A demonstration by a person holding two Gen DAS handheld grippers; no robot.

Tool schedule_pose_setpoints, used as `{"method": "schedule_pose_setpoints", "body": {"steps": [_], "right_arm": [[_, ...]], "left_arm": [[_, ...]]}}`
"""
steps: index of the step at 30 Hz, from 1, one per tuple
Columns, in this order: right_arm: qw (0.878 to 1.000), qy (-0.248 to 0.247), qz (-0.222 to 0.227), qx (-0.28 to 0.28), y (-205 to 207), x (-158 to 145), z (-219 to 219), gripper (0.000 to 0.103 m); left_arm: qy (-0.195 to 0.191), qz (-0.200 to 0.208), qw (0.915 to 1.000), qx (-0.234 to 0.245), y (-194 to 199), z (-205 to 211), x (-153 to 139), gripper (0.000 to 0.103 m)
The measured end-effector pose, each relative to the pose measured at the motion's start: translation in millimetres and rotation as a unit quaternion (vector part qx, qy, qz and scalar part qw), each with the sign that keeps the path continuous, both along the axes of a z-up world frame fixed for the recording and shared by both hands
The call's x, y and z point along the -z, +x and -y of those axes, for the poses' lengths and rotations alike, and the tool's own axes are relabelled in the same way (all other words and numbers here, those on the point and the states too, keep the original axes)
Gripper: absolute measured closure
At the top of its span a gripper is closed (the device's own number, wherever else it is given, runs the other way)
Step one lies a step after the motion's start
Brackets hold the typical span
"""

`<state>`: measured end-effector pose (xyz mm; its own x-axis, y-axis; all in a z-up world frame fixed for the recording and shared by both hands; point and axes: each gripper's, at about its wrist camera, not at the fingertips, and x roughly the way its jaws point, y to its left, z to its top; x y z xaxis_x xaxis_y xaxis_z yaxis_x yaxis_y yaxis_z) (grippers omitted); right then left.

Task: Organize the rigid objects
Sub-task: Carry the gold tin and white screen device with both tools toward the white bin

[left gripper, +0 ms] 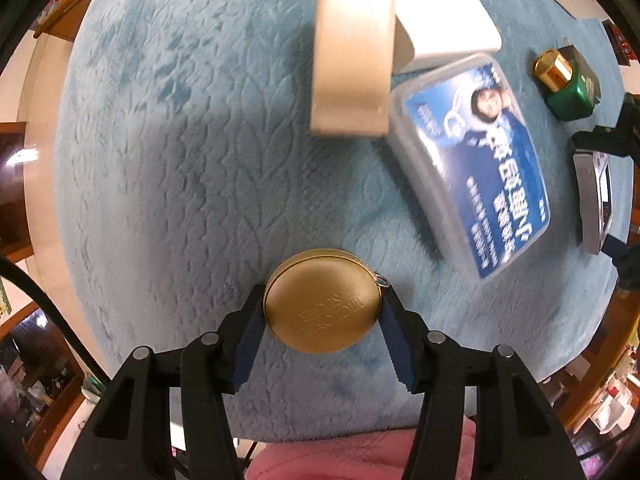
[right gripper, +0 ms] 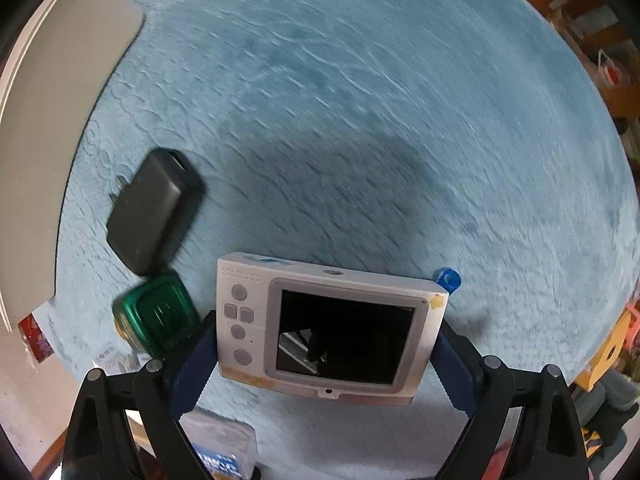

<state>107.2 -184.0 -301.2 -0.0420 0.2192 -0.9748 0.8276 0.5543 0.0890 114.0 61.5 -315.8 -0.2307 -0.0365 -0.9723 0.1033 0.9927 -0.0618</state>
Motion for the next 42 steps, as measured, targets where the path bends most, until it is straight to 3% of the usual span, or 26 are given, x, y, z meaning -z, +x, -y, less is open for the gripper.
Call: {"method": "schedule_pose_setpoints", "body": {"steps": [10, 22, 35, 42], "right_arm": [[0.997, 0.062, -0.023, 0.037, -64, 12, -1, 0.008], [0.998, 0.047, -0.031, -0.022, -125, -2, -27, 0.008], [0.992, 0.032, 0.061, -0.108, -147, -78, -61, 0.008], [0.982, 0.023, 0.116, -0.147, -107, -123, -30, 0.008]], "left_arm": [[0.008, -0.022, 0.9997, 0.009, -27, -19, 8, 0.044], [-0.011, -0.017, 0.9995, 0.026, -45, -33, -15, 0.044], [-0.011, 0.022, 0.9939, 0.107, -36, -14, -71, 0.044], [-0.017, 0.068, 0.9878, 0.139, -17, 9, -121, 0.044]]}}
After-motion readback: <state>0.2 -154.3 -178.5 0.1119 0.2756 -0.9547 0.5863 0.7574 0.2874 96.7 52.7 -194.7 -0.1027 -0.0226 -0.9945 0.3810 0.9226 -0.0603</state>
